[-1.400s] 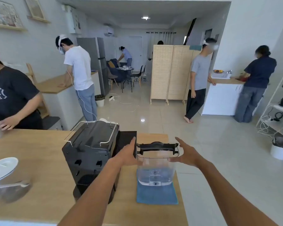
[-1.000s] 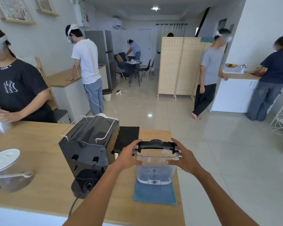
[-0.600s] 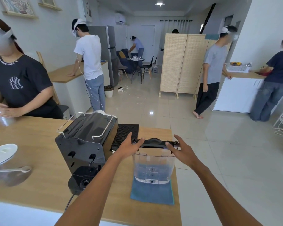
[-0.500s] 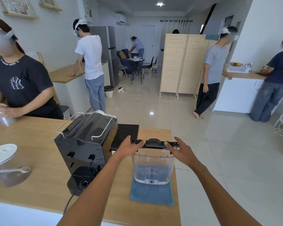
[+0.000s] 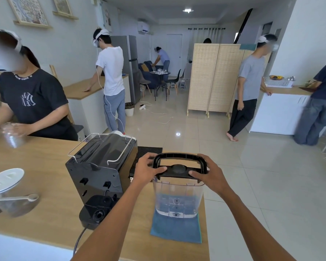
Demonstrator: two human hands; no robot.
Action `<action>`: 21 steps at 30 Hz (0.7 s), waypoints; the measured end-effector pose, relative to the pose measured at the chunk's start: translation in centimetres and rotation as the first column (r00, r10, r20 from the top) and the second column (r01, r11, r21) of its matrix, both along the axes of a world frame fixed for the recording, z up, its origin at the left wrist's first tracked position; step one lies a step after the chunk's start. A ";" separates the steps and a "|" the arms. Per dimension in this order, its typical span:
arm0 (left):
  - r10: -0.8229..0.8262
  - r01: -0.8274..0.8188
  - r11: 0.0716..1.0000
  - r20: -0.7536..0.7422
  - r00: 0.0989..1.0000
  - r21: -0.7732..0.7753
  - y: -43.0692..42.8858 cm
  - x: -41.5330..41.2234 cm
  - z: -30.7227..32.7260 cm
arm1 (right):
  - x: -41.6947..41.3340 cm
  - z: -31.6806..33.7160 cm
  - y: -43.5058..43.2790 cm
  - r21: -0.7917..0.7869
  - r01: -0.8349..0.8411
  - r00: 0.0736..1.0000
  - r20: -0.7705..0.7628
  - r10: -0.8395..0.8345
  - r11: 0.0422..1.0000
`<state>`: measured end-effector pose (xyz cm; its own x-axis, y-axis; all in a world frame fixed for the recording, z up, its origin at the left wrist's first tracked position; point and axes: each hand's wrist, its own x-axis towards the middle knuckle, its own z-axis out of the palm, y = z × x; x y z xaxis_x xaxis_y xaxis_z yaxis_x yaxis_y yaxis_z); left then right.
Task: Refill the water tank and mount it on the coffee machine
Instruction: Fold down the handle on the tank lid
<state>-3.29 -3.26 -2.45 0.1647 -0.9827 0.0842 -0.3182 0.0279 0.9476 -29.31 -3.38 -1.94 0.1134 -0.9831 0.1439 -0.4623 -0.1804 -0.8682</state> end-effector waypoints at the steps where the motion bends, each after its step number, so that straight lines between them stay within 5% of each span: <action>1: -0.001 0.001 1.000 0.017 1.000 -0.022 0.0 -0.1 0.2 | 0.2 0.2 0.1 -0.007 -0.007 1.000 0.013 0.007 1.000; 8: -0.004 0.019 0.983 0.086 0.996 -0.181 0.4 -1.6 -0.6 | 0.7 0.1 0.4 -0.036 0.002 1.000 0.018 -0.001 0.999; 21: 0.068 -0.068 0.983 -0.002 0.998 -0.168 1.9 -2.8 -0.6 | 1.7 -0.5 1.2 -0.086 0.072 0.989 0.137 -0.060 0.994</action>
<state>-6.06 -1.33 -3.02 0.2299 -0.9411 0.2481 -0.3288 0.1649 0.9299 -27.58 -2.13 -2.48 0.0222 -0.9699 0.2424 -0.3560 -0.2342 -0.9046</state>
